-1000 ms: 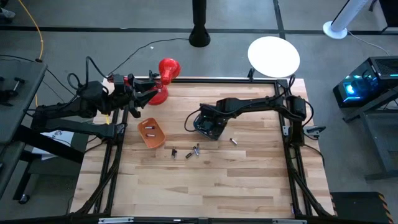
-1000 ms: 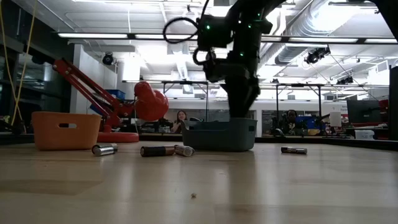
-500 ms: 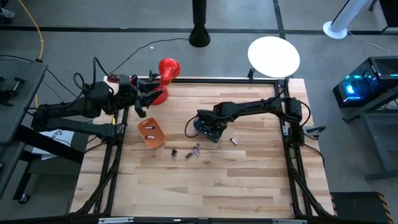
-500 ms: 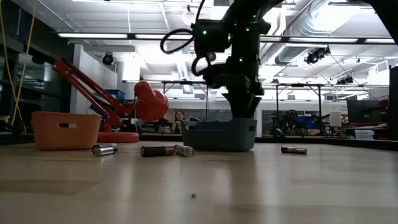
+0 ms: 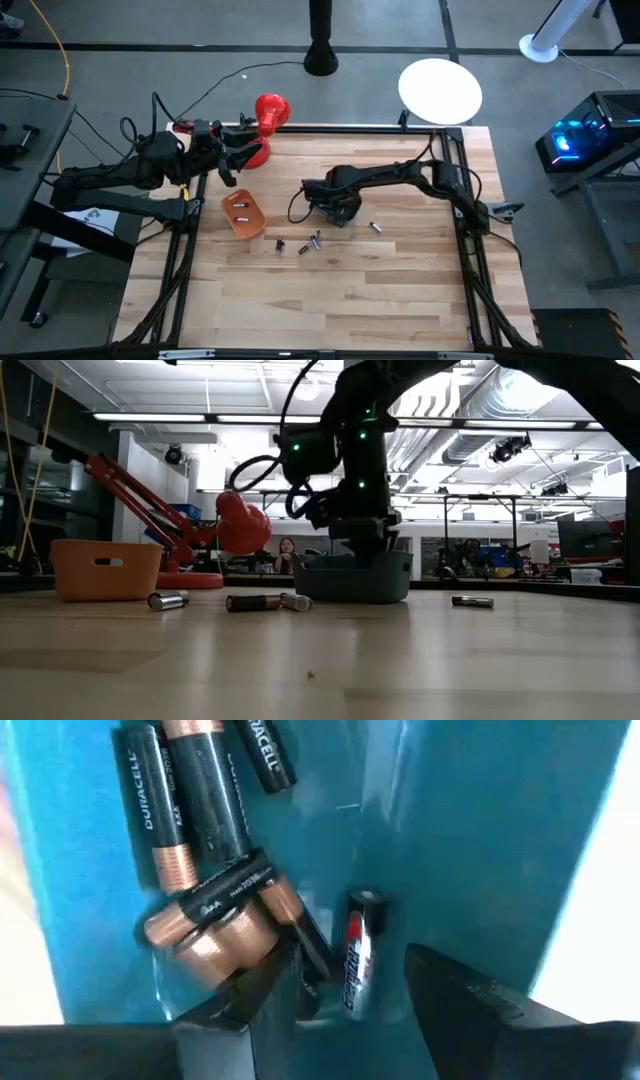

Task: Sort batteries
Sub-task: Put the silver battery from the blue bin into the orange bin

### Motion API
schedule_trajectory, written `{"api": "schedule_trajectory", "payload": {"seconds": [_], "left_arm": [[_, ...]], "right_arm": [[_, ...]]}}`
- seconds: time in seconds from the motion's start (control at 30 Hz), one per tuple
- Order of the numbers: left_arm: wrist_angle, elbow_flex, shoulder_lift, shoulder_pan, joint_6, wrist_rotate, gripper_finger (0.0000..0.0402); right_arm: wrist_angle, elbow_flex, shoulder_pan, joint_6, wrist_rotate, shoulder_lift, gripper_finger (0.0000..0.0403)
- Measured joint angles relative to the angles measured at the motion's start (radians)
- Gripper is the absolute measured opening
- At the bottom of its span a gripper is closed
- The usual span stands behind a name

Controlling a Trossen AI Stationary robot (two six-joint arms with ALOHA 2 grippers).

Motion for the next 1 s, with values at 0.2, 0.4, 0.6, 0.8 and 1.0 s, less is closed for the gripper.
{"api": "schedule_trajectory", "payload": {"seconds": [0.2, 0.4, 0.6, 0.8, 1.0], "left_arm": [[0.0, 0.0, 0.0, 0.002, 0.001, 0.0, 0.0193], [0.0, 0.0, 0.0, 0.002, 0.022, 0.0, 0.0193], [0.013, 0.0, 0.0, 0.002, 0.029, 0.003, 0.0193], [0.019, 0.0, -0.013, 0.002, 0.045, 0.013, 0.0193], [0.02, -0.001, -0.03, 0.001, 0.053, 0.014, 0.0193]], "right_arm": [[0.007, 0.001, -0.013, -0.018, -0.099, 0.036, 0.0107], [0.012, 0.0, -0.012, -0.029, -0.107, 0.037, 0.0063], [-0.059, 0.055, -0.005, -0.05, -0.085, 0.036, 0.0034], [-0.12, 0.177, -0.004, -0.084, -0.071, 0.045, 0.0005], [-0.147, 0.222, -0.009, -0.078, -0.08, 0.044, 0.0003]]}}
